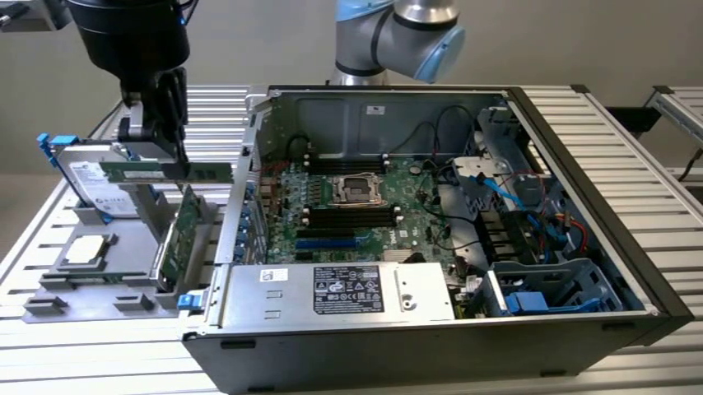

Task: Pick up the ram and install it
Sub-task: 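Pick up the ram and move it above insertion slot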

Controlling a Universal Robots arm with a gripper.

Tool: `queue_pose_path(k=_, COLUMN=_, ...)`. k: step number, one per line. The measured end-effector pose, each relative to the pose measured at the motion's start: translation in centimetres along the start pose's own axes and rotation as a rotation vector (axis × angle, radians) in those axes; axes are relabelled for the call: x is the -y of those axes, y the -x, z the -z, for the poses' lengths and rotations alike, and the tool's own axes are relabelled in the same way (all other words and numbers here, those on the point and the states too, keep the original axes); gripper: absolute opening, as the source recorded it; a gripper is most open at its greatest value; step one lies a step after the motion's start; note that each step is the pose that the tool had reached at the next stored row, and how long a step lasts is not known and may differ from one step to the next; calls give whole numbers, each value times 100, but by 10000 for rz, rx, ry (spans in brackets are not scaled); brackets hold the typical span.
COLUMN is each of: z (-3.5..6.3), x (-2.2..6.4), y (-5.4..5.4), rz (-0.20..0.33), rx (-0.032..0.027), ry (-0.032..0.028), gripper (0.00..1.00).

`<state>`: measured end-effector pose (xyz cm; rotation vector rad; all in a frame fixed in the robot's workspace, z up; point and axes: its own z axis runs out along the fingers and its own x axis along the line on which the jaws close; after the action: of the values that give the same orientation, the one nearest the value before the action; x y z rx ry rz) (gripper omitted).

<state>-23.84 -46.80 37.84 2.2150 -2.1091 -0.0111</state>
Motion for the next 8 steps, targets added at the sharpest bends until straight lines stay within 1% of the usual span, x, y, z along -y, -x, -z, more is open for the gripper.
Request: queue_pose_path(k=8, z=54, x=204, y=109, rz=-2, rx=-24, ry=-16, gripper=14)
